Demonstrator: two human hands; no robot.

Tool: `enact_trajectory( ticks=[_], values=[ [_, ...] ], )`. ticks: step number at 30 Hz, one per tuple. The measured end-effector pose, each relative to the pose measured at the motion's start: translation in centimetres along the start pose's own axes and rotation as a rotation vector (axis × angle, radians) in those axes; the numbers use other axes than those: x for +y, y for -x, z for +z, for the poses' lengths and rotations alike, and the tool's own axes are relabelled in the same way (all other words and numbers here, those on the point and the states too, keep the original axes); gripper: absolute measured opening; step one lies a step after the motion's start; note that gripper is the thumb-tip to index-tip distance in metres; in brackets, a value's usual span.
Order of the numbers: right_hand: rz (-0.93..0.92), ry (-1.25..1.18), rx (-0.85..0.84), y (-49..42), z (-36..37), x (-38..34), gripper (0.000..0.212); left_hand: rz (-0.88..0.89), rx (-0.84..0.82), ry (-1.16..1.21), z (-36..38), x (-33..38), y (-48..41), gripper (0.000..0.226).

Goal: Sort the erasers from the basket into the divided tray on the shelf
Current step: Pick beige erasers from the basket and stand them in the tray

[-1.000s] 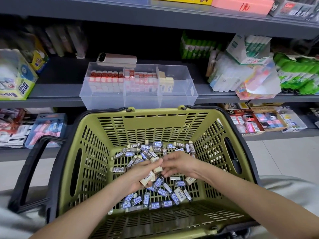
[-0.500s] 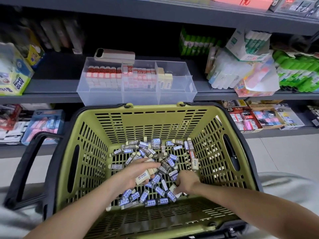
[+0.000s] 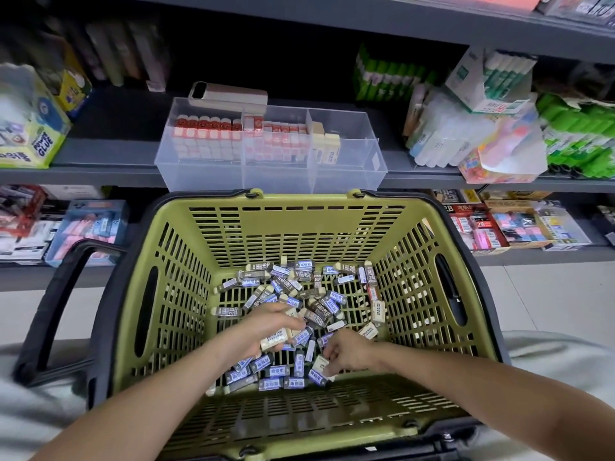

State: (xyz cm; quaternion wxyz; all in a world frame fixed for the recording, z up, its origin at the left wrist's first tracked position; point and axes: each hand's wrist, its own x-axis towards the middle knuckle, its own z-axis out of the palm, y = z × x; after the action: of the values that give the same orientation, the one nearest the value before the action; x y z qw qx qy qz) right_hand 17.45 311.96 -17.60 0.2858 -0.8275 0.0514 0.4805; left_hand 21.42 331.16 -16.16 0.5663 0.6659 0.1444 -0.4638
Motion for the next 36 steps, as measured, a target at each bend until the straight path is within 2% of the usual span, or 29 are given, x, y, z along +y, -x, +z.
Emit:
enact_trajectory(
  ticks=[2, 4, 7, 9, 11, 13, 15, 17, 20, 22, 23, 26, 29, 31, 34, 36],
  values=[
    [-0.013, -0.161, 0.002, 0.5, -1.0, -0.5, 0.028, -0.007, -0.003, -0.064, -0.3, 0.0, 0.1, 0.039],
    [-0.040, -0.406, 0.005, 1.1, -2.5, -1.3, 0.021, -0.038, -0.037, -0.124, -0.6, 0.0, 0.0, 0.050],
    [-0.102, -0.755, -0.050, 1.8, -4.1, -2.8, 0.020, -0.070, -0.182, -0.072, -0.3, 0.3, 0.4, 0.042],
    [-0.161, -0.847, -0.089, 2.1, -5.1, -3.1, 0.022, -0.060, -0.243, -0.035, 0.2, 0.7, 0.8, 0.034],
    [-0.153, -0.868, -0.084, 2.1, -6.5, -2.5, 0.028, -0.034, -0.248, 0.007, 0.6, 1.1, 1.1, 0.044],
    [-0.037, -0.718, 0.043, 2.0, -7.8, -1.1, 0.027, -0.010, -0.176, 0.058, 0.8, 1.5, 1.2, 0.074],
    [0.162, -0.327, 0.210, 1.6, -7.9, 0.6, 0.036, -0.011, -0.062, 0.092, 0.8, 1.7, 1.1, 0.095],
    [0.310, 0.003, 0.313, 1.4, -6.7, 1.7, 0.056, 0.005, -0.020, 0.131, 0.8, 2.0, 1.1, 0.104],
    [0.297, 0.201, 0.431, 0.5, -4.2, 2.7, 0.091, 0.034, -0.013, 0.147, 0.7, 2.1, 1.1, 0.106],
    [0.289, 0.246, 0.473, -0.1, -3.3, 3.3, 0.104, 0.042, -0.007, 0.128, 0.8, 2.1, 1.0, 0.104],
    [0.289, 0.264, 0.483, -0.3, -3.0, 3.5, 0.103, 0.047, -0.005, 0.122, 0.8, 2.1, 1.0, 0.103],
    [0.225, 0.306, 0.505, -0.6, -3.0, 4.0, 0.087, 0.072, 0.002, 0.135, 0.9, 2.2, 1.1, 0.096],
    [0.029, 0.290, 0.446, -0.6, -3.7, 4.3, 0.068, 0.086, -0.008, 0.164, 1.1, 2.4, 1.4, 0.099],
    [-0.070, 0.275, 0.412, -0.7, -3.9, 4.1, 0.064, 0.087, -0.013, 0.180, 1.1, 2.5, 1.4, 0.103],
    [-0.145, 0.158, 0.403, -0.7, -3.8, 3.6, 0.062, 0.091, -0.003, 0.200, 0.8, 2.4, 1.0, 0.106],
    [-0.178, 0.013, 0.394, -0.4, -4.0, 3.3, 0.054, 0.080, 0.019, 0.191, 0.5, 2.3, 1.0, 0.103]
  ],
)
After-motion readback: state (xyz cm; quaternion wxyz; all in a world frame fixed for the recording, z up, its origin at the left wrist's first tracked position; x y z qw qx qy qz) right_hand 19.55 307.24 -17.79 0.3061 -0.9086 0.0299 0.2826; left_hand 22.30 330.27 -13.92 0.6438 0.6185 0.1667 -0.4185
